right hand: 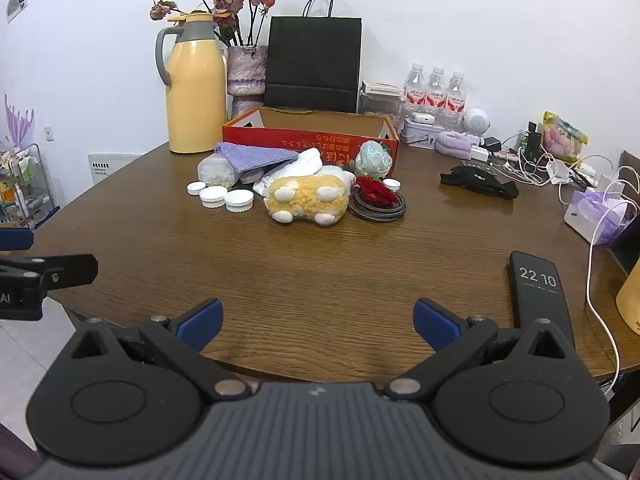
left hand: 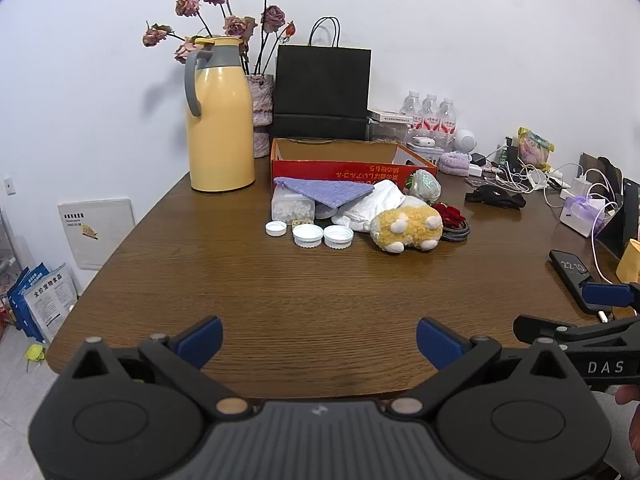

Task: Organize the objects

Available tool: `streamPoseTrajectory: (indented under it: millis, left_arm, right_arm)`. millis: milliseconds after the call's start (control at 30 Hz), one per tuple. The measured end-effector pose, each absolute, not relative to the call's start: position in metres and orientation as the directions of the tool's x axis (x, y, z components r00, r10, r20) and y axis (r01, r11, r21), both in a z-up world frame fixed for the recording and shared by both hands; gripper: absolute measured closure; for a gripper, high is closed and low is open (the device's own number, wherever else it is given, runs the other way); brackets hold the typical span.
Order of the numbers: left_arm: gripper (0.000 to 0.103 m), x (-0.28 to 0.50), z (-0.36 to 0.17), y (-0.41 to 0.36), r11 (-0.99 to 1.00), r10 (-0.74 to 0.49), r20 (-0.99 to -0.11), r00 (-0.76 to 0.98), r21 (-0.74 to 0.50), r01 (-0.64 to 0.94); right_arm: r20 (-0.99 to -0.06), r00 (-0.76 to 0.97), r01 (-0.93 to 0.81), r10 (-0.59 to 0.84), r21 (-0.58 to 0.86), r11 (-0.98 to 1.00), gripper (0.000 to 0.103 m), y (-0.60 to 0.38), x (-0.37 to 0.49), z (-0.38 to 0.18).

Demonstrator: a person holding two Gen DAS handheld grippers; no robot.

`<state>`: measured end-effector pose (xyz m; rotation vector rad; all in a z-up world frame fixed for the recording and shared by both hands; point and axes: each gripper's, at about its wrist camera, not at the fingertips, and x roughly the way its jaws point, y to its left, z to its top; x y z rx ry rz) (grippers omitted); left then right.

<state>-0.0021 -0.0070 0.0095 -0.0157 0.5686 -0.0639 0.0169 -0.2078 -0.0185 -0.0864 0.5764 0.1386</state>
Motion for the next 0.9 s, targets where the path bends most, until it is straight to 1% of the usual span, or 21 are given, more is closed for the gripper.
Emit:
streamPoseTrajectory:
  millis: [733, 900]
  left_arm:
    - [0.000, -0.0011, 0.0070, -0.0044, 0.999, -0.046, -0.559, 0.828, -0.006, 0.051]
    - [0.000, -0.0015, 0.0073, -0.0034, 0.998, -0.059, -0.545, 0.836, -0.030, 0.051]
  right_arm:
    - [-0.561, 0.820, -0.159, 0.110, -0.038, 0.987, 0.000, -0.2066, 0.0197, -0.0224]
    - [-0.558, 0.823, -0.160, 0.109, -0.043, 0.986, 0.000, -0.2064, 0.0198, -0.0213]
